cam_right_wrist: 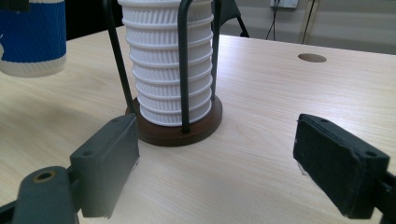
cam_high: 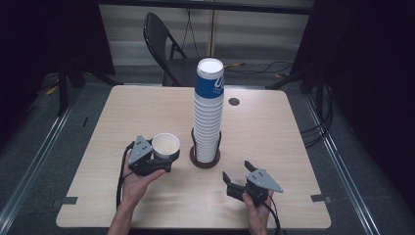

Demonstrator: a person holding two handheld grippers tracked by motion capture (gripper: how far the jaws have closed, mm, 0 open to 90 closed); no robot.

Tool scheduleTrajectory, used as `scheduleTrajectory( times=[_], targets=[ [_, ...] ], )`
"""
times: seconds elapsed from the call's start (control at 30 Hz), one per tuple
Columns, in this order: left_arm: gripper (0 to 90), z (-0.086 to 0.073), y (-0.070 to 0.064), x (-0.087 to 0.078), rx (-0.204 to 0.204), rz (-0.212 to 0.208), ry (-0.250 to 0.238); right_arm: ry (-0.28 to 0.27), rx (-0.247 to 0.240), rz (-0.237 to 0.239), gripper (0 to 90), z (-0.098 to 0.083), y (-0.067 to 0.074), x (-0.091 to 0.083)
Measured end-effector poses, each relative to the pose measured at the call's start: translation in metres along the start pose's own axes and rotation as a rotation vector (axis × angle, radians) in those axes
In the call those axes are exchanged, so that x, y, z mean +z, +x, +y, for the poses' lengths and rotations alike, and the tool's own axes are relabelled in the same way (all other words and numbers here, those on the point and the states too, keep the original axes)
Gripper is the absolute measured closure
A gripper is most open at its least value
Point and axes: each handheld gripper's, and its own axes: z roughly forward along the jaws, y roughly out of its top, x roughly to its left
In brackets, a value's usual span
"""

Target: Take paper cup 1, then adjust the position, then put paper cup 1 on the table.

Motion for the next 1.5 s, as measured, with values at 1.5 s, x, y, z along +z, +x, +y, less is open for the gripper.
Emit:
scheduleTrajectory(
  times=[1.5],
  targets=[
    [15.5, -0.019, 0.082, 0.06, -0.151, 0.063, 0.043, -0.054, 0.076, 0.034, 14.2, -0.007, -0.008, -0.003]
  ],
)
